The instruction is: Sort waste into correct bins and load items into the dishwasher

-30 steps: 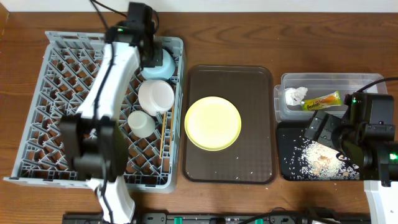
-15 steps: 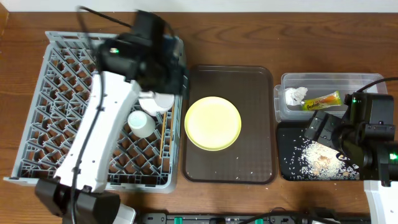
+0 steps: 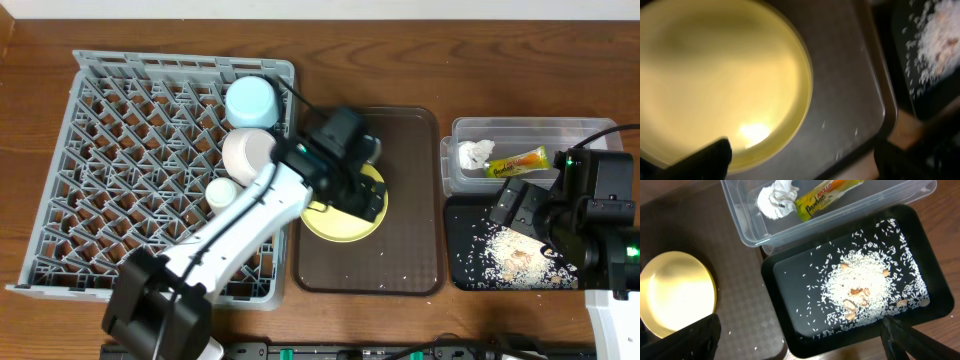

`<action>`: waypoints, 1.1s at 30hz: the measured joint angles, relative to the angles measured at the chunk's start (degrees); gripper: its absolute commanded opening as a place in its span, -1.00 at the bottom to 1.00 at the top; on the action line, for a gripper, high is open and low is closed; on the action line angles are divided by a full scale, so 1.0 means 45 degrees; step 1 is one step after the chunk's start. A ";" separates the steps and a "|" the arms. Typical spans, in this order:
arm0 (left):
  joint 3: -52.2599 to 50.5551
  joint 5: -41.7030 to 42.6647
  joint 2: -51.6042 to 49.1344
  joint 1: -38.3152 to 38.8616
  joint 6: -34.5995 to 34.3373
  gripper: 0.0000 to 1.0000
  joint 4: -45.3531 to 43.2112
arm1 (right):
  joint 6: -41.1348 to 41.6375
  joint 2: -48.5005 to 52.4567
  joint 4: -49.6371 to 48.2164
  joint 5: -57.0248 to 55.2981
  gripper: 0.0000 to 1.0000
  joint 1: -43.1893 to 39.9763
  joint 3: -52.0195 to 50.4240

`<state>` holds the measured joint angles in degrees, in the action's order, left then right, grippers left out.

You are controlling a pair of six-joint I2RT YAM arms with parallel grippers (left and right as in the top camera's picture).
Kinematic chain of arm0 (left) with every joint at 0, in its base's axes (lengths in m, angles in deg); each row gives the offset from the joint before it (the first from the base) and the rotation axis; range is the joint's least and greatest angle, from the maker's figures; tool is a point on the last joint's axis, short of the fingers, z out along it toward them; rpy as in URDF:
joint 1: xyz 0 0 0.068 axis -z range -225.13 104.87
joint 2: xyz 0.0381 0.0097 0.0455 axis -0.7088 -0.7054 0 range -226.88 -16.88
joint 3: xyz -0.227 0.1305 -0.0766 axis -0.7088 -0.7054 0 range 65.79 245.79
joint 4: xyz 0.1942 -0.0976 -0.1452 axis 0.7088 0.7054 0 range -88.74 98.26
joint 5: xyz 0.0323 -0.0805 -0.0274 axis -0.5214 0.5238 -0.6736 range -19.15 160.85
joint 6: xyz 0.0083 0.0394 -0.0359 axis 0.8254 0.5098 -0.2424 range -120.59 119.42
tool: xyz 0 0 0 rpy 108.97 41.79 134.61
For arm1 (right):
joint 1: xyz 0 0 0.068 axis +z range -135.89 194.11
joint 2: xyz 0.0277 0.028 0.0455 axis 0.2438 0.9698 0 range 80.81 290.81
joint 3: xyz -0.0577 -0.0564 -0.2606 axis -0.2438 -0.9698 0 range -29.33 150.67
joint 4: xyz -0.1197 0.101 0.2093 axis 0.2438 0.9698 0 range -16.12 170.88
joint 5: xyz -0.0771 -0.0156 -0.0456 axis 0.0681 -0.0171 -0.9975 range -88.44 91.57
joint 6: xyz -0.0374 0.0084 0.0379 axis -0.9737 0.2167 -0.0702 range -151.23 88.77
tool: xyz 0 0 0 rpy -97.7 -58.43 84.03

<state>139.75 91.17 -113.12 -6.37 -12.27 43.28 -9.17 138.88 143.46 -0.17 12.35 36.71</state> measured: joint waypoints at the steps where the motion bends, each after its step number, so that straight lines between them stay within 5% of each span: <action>1: -0.0214 0.0015 -0.0015 0.0194 -0.0068 0.67 -0.0374 | 0.0000 0.0000 0.0000 0.0000 0.99 0.0000 0.0000; 7: -0.0806 -0.0262 -0.0019 0.1088 -0.0321 -0.38 -0.2225 | 0.0000 0.0000 0.0000 0.0000 0.98 0.0000 0.0000; 11: -0.1030 -0.1744 -0.0146 0.1778 -0.0928 -0.84 -0.2793 | 0.0000 0.0005 0.0000 0.0000 0.99 0.0000 0.0000; 20: -0.1098 -0.4954 -0.2312 0.2399 -0.2390 -0.83 -0.4041 | 0.0000 0.0000 0.0000 0.0000 0.98 0.0000 0.0000; 33: -0.1166 -0.3298 -0.2807 0.2385 -0.2754 -0.76 -0.4478 | 0.0000 0.0000 0.0000 0.0000 0.99 0.0000 0.0000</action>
<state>134.50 76.33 -125.76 4.36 -24.66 23.13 -9.17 138.88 143.46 -0.17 12.35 36.71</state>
